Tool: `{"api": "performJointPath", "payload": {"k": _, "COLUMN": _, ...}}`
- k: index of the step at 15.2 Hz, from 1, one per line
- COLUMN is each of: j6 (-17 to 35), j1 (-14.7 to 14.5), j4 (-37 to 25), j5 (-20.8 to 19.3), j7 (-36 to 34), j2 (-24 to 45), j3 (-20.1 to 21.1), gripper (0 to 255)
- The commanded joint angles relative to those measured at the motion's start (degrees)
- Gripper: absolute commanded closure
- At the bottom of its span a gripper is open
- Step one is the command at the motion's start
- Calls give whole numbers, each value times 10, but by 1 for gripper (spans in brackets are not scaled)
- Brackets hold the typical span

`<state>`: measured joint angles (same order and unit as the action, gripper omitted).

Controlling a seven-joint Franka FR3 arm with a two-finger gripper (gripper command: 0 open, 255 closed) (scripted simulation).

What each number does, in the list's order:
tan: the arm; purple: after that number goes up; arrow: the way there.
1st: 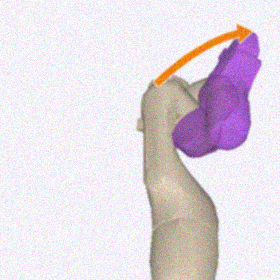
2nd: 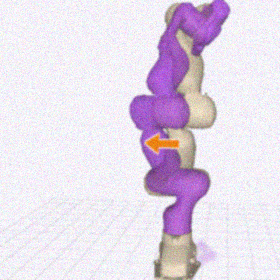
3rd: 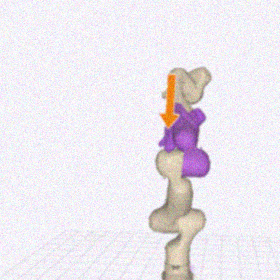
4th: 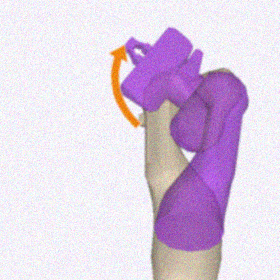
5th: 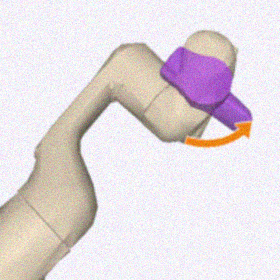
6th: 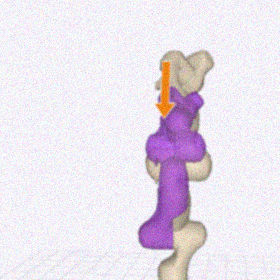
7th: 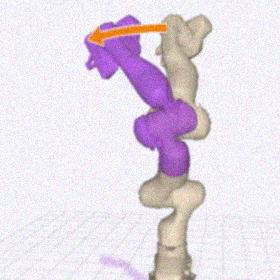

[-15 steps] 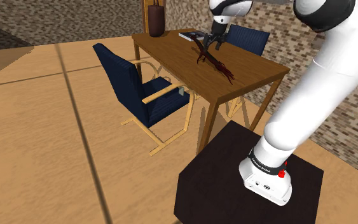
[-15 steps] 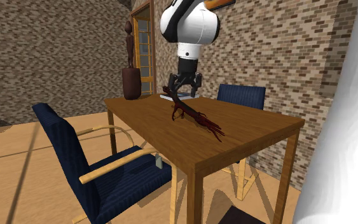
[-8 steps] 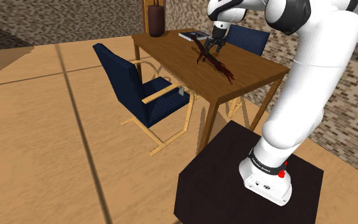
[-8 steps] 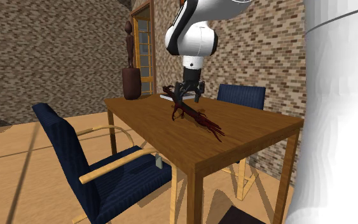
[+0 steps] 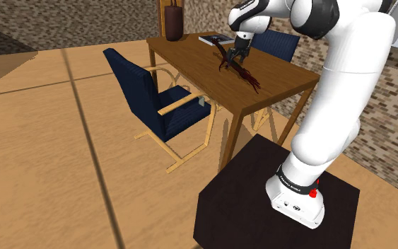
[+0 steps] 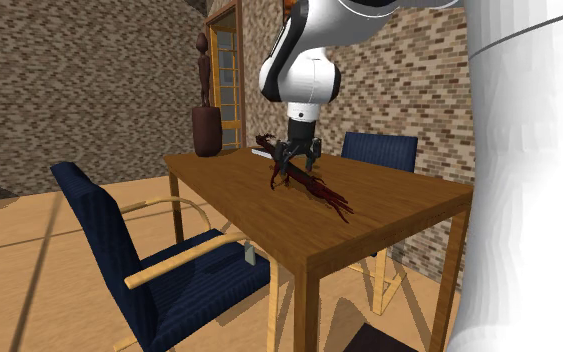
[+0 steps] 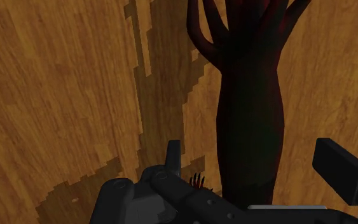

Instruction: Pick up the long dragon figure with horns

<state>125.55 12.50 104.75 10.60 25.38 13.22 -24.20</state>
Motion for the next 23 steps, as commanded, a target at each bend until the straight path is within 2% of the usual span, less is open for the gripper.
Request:
{"api": "performJointPath", "payload": {"k": 1, "j6": 2, "j1": 0, "j4": 1, "j5": 0, "j7": 0, "j2": 1, "j3": 0, "gripper": 255}}
{"api": "performJointPath", "payload": {"k": 10, "j6": 2, "j1": 0, "j4": 2, "j5": 0, "j7": 0, "j2": 1, "j3": 0, "gripper": 255}}
{"api": "performJointPath", "payload": {"k": 23, "j6": -89, "j1": -2, "j4": -69, "j5": -18, "j7": -16, "j2": -24, "j3": -5, "gripper": 255}}
